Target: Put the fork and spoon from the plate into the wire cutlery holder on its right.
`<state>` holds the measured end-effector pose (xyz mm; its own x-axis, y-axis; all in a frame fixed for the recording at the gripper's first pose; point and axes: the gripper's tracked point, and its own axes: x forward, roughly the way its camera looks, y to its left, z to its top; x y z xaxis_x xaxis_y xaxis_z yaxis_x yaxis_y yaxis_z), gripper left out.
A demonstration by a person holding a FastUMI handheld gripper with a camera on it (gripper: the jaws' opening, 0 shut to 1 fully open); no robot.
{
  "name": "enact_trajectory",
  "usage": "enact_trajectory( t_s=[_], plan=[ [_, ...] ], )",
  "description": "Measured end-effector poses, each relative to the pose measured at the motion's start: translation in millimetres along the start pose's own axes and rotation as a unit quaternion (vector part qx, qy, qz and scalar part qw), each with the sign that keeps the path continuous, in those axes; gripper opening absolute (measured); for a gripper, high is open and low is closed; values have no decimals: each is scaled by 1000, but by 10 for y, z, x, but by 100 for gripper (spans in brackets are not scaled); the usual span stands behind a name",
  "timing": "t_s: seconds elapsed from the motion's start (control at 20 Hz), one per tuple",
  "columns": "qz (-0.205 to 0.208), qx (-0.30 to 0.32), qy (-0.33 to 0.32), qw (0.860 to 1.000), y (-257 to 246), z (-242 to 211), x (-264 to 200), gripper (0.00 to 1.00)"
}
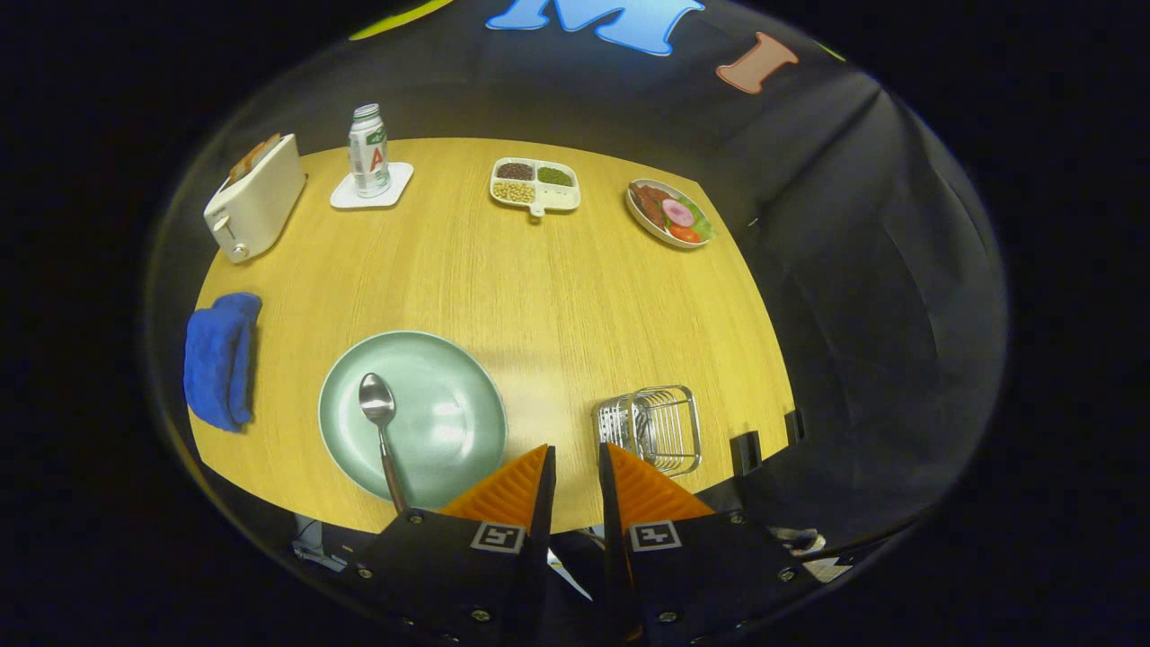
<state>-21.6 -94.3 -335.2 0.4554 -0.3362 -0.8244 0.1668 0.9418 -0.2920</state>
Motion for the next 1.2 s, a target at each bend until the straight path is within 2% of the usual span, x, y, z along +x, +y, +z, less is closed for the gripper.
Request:
enact_trajectory(
  t_s=[0.65, 1.2],
  plan=[
    [36, -104, 8, 994, 832, -115, -45, 28],
    [68, -144, 82, 984, 1329, -474, 234, 28]
  ],
)
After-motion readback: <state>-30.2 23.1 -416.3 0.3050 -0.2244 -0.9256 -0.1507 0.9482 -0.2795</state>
